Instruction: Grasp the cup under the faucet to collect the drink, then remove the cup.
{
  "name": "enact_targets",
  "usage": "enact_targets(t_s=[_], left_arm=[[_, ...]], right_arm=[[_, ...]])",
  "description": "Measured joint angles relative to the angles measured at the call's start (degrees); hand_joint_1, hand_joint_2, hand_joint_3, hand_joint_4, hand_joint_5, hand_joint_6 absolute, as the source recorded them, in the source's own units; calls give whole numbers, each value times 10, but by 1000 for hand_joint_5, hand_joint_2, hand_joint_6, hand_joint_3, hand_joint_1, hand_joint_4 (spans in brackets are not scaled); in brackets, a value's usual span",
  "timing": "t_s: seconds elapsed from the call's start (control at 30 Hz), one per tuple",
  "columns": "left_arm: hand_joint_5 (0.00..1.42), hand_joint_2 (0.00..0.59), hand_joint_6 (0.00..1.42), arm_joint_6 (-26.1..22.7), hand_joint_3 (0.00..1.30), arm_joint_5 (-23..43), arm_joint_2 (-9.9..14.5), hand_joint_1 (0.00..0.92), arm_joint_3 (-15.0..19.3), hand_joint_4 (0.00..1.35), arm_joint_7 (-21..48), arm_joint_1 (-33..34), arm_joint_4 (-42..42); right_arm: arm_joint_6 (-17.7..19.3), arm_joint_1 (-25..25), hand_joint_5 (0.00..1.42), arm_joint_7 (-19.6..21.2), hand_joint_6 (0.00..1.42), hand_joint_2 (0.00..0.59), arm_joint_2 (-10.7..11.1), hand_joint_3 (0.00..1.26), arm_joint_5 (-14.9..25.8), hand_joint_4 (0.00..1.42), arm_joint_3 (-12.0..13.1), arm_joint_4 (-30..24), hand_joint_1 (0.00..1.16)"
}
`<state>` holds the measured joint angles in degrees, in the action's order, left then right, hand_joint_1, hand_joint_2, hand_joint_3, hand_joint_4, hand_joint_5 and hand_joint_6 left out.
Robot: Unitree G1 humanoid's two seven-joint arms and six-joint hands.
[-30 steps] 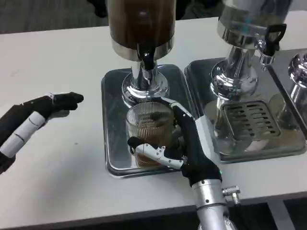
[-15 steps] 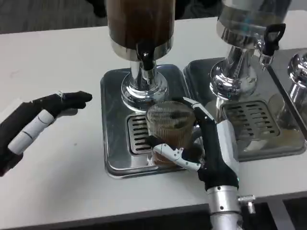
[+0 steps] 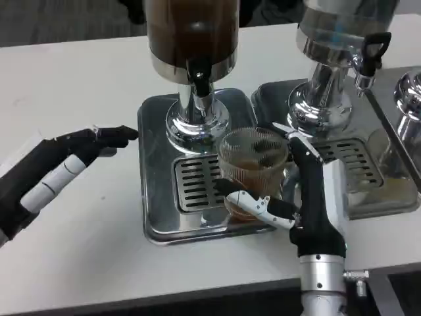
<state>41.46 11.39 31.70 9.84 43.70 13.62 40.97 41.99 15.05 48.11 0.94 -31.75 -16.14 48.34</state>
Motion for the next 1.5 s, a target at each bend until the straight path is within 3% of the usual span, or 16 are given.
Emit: enact_targets(t_s=[0.27, 0.9, 1.03, 1.17, 1.5], left_arm=[[191, 164, 207, 3, 340, -7, -1, 0, 0, 205, 0, 0, 0], [37, 154, 106, 110, 174, -76, 12, 0, -22, 5, -36, -46, -81], [0, 144, 46, 136, 72, -87, 23, 0, -20, 0, -55, -63, -106], [0, 142, 36, 175, 66, -98, 49, 0, -15, 0, -66, -97, -146], [0, 135, 0, 215, 45, -86, 98, 0, -7, 0, -74, -158, -207]], right_arm=[[0, -15, 1093, 0, 1424, 95, 1, 704, 0, 905, 9, -19, 1027], [0, -76, 1140, -41, 1424, 90, 5, 780, 0, 953, 28, -147, 1064], [0, -94, 1143, -60, 1424, 91, 14, 791, 6, 965, 38, -178, 1069], [-3, -121, 1143, -87, 1424, 91, 22, 792, 16, 966, 47, -222, 1071], [-11, -192, 1153, -160, 1424, 91, 29, 809, 36, 984, 66, -333, 1073]])
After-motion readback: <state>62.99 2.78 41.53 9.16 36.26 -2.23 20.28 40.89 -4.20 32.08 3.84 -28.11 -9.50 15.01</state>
